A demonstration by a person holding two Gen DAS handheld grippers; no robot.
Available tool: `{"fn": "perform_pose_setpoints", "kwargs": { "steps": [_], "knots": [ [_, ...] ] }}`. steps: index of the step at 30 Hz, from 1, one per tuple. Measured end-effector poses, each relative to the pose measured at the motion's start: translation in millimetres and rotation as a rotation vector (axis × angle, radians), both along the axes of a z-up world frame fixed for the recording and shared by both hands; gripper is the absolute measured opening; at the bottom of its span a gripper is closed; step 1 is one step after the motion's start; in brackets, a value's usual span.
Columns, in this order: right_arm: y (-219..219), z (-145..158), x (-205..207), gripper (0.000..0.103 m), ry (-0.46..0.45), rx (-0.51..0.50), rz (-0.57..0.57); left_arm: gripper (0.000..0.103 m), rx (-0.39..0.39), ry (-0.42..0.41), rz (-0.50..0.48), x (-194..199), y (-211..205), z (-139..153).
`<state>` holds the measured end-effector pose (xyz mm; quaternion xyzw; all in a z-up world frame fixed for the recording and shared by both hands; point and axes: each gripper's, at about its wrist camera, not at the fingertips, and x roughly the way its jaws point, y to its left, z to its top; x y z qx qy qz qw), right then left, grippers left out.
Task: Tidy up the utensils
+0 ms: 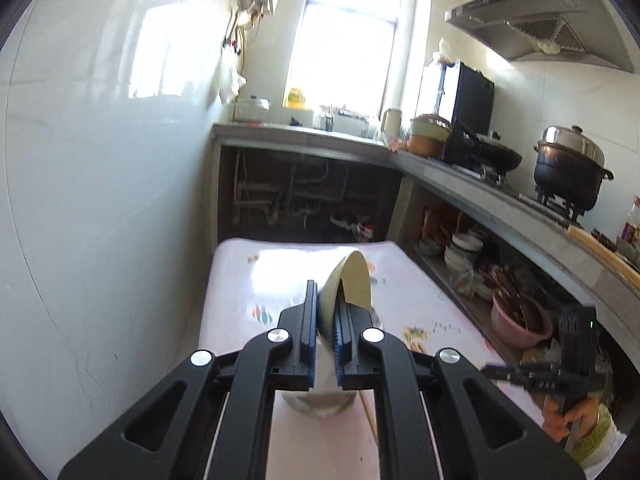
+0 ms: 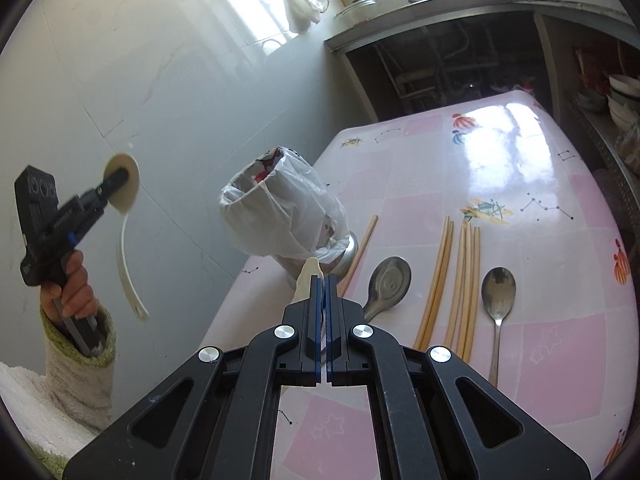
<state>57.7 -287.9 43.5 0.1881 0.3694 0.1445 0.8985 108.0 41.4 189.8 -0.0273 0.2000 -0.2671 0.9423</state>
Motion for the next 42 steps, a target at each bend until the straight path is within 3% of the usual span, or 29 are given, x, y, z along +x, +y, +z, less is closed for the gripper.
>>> {"fn": "perform_pose_setpoints", "kwargs": {
  "steps": [4,8,22,29,37,42],
  "knots": [
    [-0.9,-1.6,-0.4,0.0,0.002,0.014,0.0,0.006,-0.022,-0.122,0.088,16.3,-13.4,29.8],
    [-3.3,-3.0,-0.2,0.0,0.002,0.023,-0.001,0.006,0.05,-0.241,0.194,31.7,-42.6,31.9],
    [-11.9,-12.7,8.5,0.0,0.028,0.057,0.007,0.006,0.357,-0.358,0.305,84.7,-107.3,-60.0],
    [-14.7,-17.5,13.1,0.0,0.039,0.069,0.012,0.006,0.465,-0.343,0.263,88.0,-114.6,-100.7],
    [-15.5,-21.8,19.0,0.0,0.053,0.078,0.02,0.007,0.524,-0.326,0.195,78.1,-118.8,-112.6],
    [-15.6,-21.4,19.4,0.0,0.051,0.077,0.023,0.01,0.522,-0.246,0.157,79.6,-115.0,-117.8]
  ]
}}
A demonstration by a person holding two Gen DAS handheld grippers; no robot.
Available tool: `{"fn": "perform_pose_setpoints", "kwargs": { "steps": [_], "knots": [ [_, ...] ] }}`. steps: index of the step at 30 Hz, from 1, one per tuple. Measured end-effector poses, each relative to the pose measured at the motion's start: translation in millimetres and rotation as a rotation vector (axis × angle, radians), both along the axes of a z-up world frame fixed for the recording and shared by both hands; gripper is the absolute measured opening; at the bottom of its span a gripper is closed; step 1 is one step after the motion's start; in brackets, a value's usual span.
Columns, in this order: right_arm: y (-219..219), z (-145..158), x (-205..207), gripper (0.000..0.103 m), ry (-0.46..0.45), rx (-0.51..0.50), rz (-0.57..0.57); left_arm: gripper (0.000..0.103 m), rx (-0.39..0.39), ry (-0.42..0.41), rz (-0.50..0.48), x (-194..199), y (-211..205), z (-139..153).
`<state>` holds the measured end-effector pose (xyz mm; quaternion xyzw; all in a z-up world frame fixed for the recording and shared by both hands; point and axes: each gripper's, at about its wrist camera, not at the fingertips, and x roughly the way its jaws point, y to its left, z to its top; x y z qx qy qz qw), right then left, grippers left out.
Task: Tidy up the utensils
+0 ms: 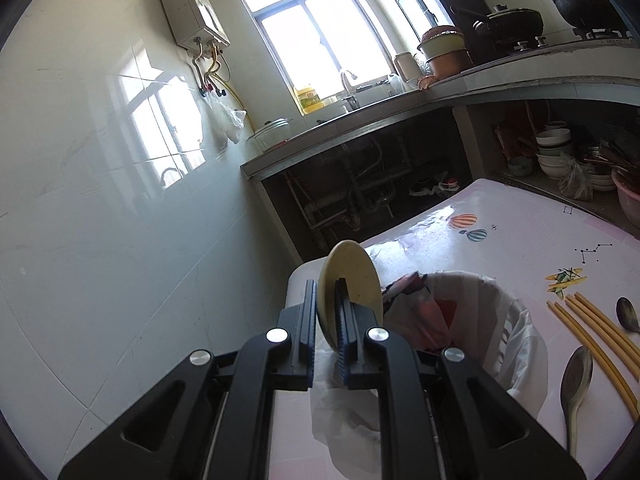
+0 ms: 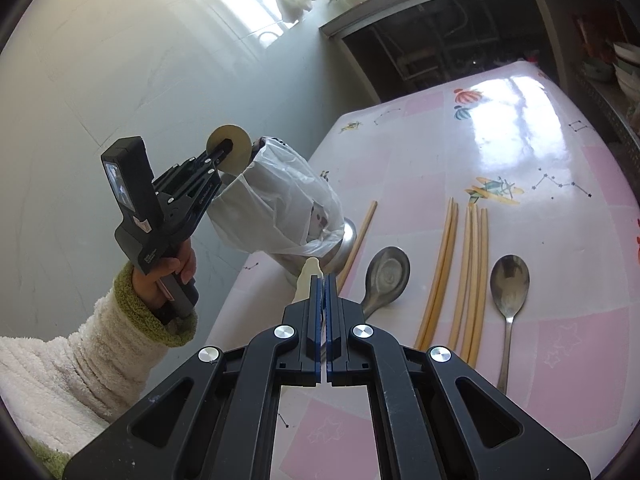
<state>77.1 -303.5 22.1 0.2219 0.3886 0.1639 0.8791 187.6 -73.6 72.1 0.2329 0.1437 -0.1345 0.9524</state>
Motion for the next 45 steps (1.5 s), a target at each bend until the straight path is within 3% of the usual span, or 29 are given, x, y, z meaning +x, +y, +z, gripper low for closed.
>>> {"fn": "perform_pose_setpoints", "kwargs": {
  "steps": [5,7,9,11,17,24,29,33,39,45],
  "knots": [
    [0.6,1.1,0.1,0.0,-0.002,-0.001,-0.001,0.014,-0.04,0.098,0.002,3.0,9.2,2.7],
    [1.7,3.4,-0.6,0.0,-0.005,-0.005,-0.001,0.023,-0.058,0.131,0.01,2.9,14.0,4.8],
    [2.9,6.4,-1.6,0.0,-0.01,-0.009,-0.002,0.039,-0.082,0.155,0.012,0.6,19.9,7.5],
    [4.3,10.9,-1.8,0.0,-0.017,-0.016,-0.004,0.047,-0.104,0.159,0.017,-1.7,25.9,10.1],
    [8.1,38.8,3.5,0.0,-0.075,-0.04,-0.015,0.052,-0.175,0.183,0.038,-14.7,48.0,18.3],
    [12.2,112.7,23.7,0.0,-0.26,-0.084,-0.025,0.058,-0.317,0.173,0.076,-44.5,84.8,35.8],
    [22.0,158.0,53.1,0.0,-0.37,-0.11,-0.015,0.061,-0.4,0.172,0.12,-63.9,111.4,38.1],
    [36.1,177.5,87.1,0.0,-0.423,-0.141,-0.01,0.063,-0.432,0.176,0.16,-74.1,128.2,34.9],
    [66.0,168.8,133.8,0.0,-0.48,-0.234,-0.01,0.068,-0.432,0.179,0.194,-85.6,139.9,29.7],
    [102.5,127.5,157.9,0.0,-0.525,-0.447,0.023,0.07,-0.443,0.176,0.22,-94.8,148.5,26.9]
  ]
}}
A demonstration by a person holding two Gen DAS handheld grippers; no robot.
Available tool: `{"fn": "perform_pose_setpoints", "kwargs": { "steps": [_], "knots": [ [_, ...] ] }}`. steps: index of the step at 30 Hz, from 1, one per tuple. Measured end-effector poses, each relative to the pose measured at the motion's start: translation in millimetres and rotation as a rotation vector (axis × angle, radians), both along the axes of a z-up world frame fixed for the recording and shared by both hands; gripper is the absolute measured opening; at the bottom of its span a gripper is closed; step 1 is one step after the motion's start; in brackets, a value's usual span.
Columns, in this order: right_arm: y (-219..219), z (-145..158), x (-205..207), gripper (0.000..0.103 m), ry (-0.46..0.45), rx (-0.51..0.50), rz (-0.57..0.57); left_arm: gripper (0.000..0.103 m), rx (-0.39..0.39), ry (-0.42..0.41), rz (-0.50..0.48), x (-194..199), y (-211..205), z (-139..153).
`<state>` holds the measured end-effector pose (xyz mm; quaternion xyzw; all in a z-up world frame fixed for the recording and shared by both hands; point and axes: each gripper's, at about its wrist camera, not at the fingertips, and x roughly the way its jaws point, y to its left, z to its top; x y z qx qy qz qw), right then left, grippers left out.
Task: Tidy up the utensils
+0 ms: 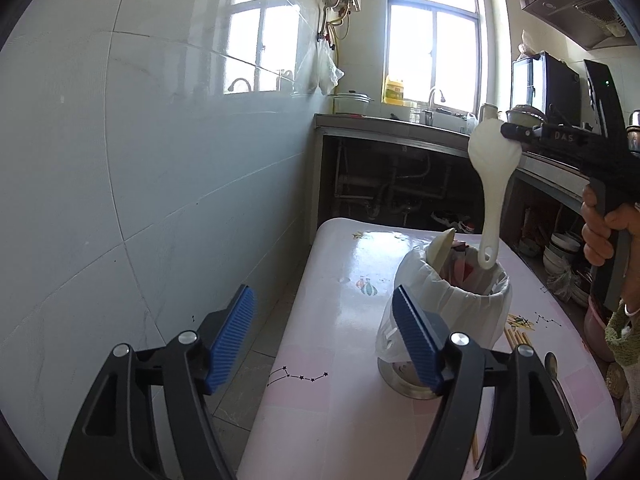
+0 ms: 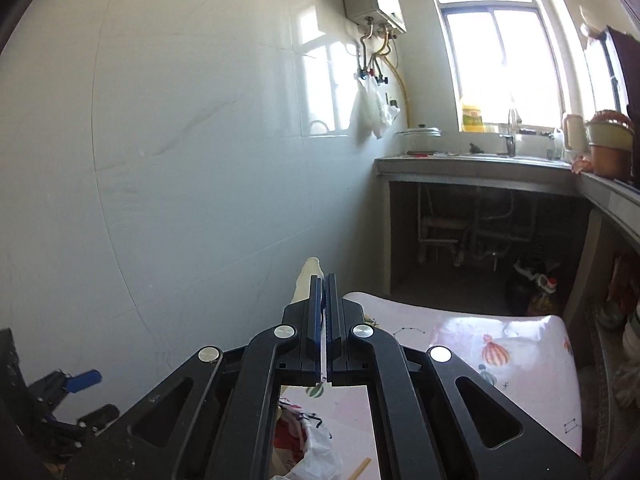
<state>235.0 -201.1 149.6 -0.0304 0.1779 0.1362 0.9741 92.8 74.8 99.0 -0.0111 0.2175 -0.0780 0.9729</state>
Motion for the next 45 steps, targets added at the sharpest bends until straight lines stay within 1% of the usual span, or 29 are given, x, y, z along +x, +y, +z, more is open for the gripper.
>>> {"fn": "perform_pose_setpoints", "kwargs": {
  "steps": [3,6,11,15,18,21,23,25,29,32,33,36,37,39,45],
  "knots": [
    [14.9,-23.7,1.3,0.0,-0.024,-0.107,0.008,0.07,0.008,0.002,0.012,-0.4,1.6,-1.4],
    [22.0,-39.2,-5.2,0.0,-0.049,-0.176,0.023,0.07,0.008,0.011,0.019,1.3,1.3,-4.6],
    [27.5,-57.9,-15.2,0.0,-0.059,-0.246,0.071,0.07,0.018,0.011,0.021,2.4,-0.4,-8.1],
    [32.6,-69.9,-24.3,0.0,-0.024,-0.284,0.106,0.07,0.008,0.016,0.013,5.1,-2.7,-9.9],
    [33.0,-75.7,-28.2,0.001,0.019,-0.284,0.127,0.07,0.008,0.021,0.005,6.2,-5.9,-11.7],
    [28.1,-75.0,-30.5,0.002,0.055,-0.245,0.139,0.07,0.014,0.023,-0.002,4.9,-9.2,-13.4],
    [24.3,-72.0,-30.6,0.006,0.073,-0.208,0.141,0.07,0.019,0.02,-0.008,3.8,-11.3,-13.6],
    [17.4,-66.3,-32.7,0.015,0.084,-0.156,0.145,0.07,0.024,0.018,-0.014,2.8,-13.2,-13.5],
    [-1.2,-52.4,-40.0,0.017,0.112,-0.035,0.139,0.071,0.022,0.016,-0.025,-0.5,-15.1,-14.3],
    [-19.4,-41.4,-51.8,0.021,0.136,0.064,0.119,0.071,0.018,0.016,-0.042,-3.1,-18.7,-15.1],
    [-26.6,-38.5,-57.2,0.024,0.147,0.092,0.102,0.071,0.017,0.014,-0.052,-4.3,-20.1,-15.3],
    [-46.7,-35.2,-79.3,0.03,0.191,0.158,0.05,0.071,0.007,0.014,-0.098,-9.5,-25.2,-18.4],
    [-53.8,-36.3,-86.1,0.033,0.209,0.183,0.037,0.071,0.003,0.019,-0.118,-10.3,-27.9,-20.2],
    [-66.0,-43.3,-102.4,0.034,0.258,0.223,0.003,0.072,-0.007,0.032,-0.171,-12.7,-35.2,-25.1],
    [-94.2,-90.2,-141.2,0.036,0.426,0.328,-0.135,0.072,-0.006,0.093,-0.343,-18.9,-70.8,-44.8]
  ]
}}
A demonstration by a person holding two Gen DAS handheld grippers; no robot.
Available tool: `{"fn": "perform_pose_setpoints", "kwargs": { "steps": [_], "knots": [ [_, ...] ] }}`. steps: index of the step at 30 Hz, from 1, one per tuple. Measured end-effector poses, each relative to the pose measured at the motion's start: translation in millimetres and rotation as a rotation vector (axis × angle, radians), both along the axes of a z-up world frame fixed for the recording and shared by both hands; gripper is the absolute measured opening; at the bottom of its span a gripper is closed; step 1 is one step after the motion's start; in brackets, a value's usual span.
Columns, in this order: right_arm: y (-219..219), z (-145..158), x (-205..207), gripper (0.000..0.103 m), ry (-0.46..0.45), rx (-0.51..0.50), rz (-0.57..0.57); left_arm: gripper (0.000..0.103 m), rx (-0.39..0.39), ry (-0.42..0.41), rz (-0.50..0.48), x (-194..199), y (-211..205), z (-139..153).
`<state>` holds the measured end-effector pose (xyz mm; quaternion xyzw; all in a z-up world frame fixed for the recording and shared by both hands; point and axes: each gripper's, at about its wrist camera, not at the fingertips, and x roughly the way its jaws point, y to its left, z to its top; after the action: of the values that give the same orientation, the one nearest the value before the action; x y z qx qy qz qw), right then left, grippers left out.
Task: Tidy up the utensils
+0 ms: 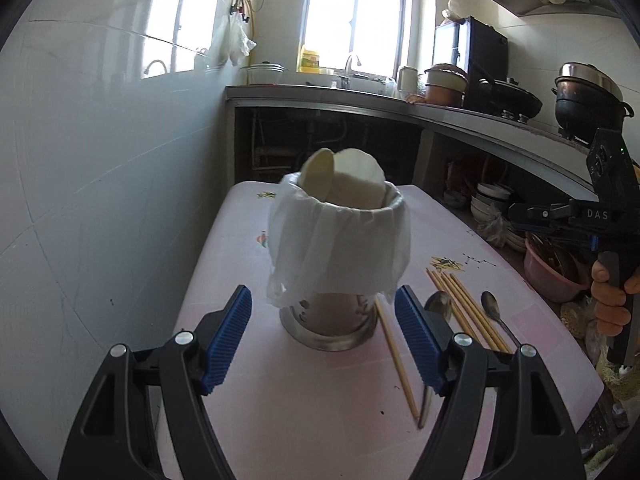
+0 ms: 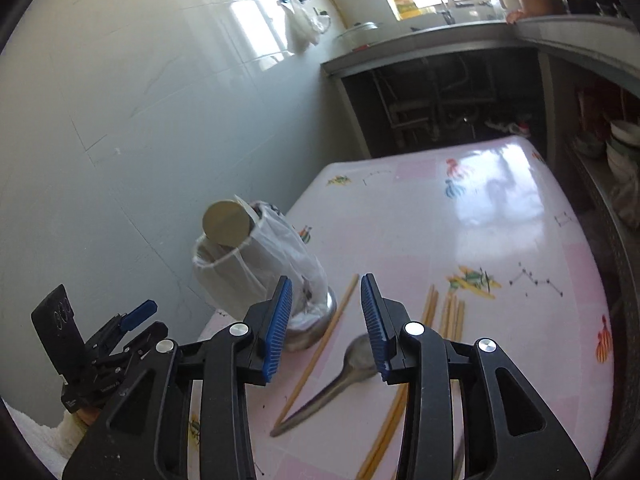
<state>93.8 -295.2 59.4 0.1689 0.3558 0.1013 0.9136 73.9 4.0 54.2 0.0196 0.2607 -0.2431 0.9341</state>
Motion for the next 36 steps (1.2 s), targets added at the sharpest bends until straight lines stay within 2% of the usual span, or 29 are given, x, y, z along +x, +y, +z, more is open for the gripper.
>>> {"fn": "perform_pose_setpoints", "kwargs": {
  "steps": [6,11,16,21,29,33,36],
  "knots": [
    [-2.9,-48.3,-29.4,0.036,0.132,0.067,-0.057,0.072,0.046,0.06,-0.184,-12.4,-47.8,-23.7],
    [-6.5,-64.3,-35.8,0.036,0.176,0.044,-0.073,0.071,0.084,0.117,-0.267,-9.2,-84.8,-42.9],
    [-23.6,-68.7,-40.9,0.036,0.182,0.056,-0.094,0.06,0.149,0.138,-0.289,1.1,-115.9,-53.2],
    [-41.7,-69.6,-46.0,0.036,0.175,0.07,-0.123,0.046,0.159,0.169,-0.27,29.1,-142.1,-54.5],
    [-60.4,-74.3,-48.6,0.036,0.17,0.097,-0.148,0.046,0.26,0.204,-0.283,61.8,-176.3,-74.2],
    [-65.6,-76.1,-47.3,0.036,0.17,0.104,-0.15,0.046,0.275,0.244,-0.297,72.1,-180.4,-84.2],
    [-68.9,-78.3,-45.3,0.036,0.174,0.115,-0.153,0.046,0.249,0.289,-0.318,78.6,-180.0,-87.1]
  ]
}}
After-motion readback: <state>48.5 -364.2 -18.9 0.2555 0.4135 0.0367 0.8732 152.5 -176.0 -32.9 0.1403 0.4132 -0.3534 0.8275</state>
